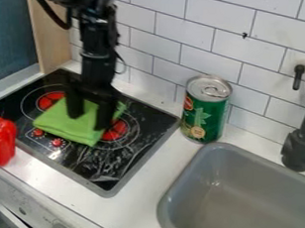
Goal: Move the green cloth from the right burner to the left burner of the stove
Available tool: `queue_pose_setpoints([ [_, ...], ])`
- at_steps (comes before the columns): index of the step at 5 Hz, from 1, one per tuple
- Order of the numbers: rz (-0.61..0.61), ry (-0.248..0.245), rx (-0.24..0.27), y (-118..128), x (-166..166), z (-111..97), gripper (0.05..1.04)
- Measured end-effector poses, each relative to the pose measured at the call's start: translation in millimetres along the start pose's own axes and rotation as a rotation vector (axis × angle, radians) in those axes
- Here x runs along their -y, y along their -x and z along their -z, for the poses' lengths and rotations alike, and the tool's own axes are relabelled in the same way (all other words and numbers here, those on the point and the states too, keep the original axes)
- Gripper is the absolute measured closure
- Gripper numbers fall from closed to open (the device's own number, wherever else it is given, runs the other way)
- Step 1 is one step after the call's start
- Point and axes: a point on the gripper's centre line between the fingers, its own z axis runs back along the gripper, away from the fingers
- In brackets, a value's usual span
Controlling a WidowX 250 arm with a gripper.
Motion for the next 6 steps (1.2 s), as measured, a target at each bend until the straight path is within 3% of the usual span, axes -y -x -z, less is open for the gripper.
queue_pose_setpoints([
  [3, -0.090, 0.014, -0.030, -10, -68, 0, 0.083],
  [5, -0.076, 0.021, -0.019, -8, -79, -7, 0.083],
  [6, -0.043, 0.045, -0.015, 3, -78, -31, 0.083],
])
